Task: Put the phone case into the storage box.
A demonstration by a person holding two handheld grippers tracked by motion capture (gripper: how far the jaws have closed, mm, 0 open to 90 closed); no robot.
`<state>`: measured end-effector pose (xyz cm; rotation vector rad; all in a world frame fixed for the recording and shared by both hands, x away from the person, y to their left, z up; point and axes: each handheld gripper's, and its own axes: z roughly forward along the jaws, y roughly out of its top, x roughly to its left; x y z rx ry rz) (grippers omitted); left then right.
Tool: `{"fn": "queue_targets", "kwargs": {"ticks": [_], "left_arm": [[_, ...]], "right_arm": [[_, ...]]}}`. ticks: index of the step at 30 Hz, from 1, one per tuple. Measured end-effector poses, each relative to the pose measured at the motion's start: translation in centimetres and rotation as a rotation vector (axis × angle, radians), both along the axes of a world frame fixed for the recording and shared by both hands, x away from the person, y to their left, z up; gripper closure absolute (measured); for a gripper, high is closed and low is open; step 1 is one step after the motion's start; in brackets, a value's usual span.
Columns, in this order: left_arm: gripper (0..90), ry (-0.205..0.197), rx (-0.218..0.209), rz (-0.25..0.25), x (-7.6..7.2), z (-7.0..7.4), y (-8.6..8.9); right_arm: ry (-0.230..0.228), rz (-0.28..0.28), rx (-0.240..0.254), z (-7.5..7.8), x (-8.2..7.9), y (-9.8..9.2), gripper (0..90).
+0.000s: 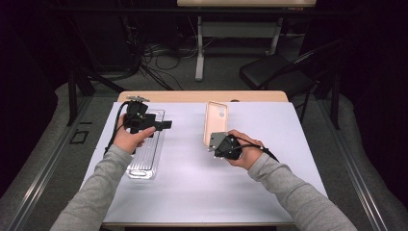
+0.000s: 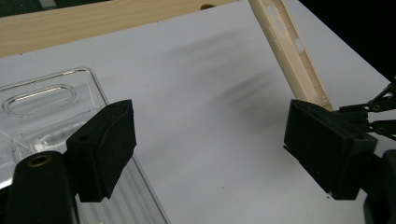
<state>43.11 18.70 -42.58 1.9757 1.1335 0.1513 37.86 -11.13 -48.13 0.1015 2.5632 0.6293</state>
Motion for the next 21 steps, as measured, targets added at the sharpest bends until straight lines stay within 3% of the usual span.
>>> {"fn": "queue_targets", "kwargs": {"ticks": [14,21], "left_arm": [[25.5,0.088,-0.015,0.007,1.4,1.4,-0.3],[25.5,0.1,-0.02,0.021,1.8,1.6,-0.5]], "right_arm": [[-0.008,0.018,-0.028,0.4,-0.5,1.0,87.7],[-0.012,0.025,-0.036,0.8,-0.6,1.6,87.7]]}}
